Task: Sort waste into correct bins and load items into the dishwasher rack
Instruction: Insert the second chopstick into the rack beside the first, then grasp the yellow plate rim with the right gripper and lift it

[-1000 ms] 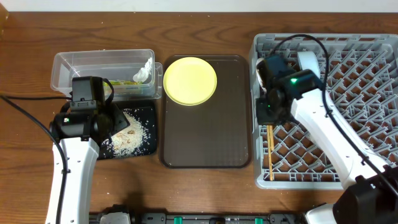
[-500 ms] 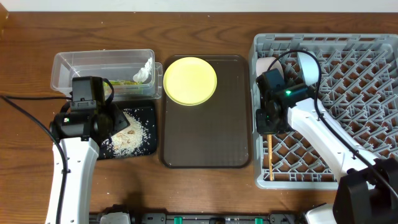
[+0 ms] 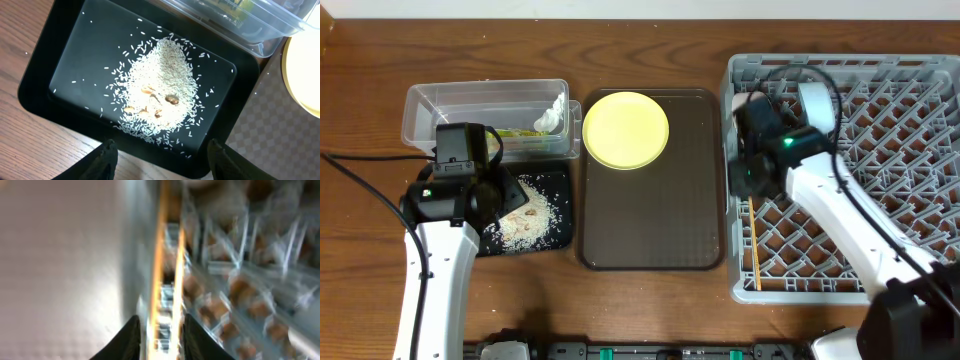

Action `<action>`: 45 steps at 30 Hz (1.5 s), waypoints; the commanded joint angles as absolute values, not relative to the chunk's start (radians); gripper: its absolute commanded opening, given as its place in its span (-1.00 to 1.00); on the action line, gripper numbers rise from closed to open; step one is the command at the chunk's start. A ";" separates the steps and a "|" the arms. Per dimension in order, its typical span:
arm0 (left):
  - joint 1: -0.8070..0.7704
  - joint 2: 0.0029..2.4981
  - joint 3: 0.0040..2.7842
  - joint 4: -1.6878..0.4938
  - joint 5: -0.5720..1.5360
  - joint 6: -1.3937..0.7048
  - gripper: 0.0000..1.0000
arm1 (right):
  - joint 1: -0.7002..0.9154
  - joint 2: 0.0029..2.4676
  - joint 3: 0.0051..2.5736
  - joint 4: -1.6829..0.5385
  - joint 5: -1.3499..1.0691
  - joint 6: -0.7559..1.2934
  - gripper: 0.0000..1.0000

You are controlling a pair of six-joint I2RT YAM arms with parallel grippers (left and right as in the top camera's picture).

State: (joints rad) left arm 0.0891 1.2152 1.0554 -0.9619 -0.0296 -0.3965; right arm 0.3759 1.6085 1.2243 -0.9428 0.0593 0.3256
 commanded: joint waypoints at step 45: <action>0.093 1.208 1.063 -0.964 -0.034 -0.406 0.22 | 0.509 1.994 1.294 -0.281 0.050 0.290 -0.98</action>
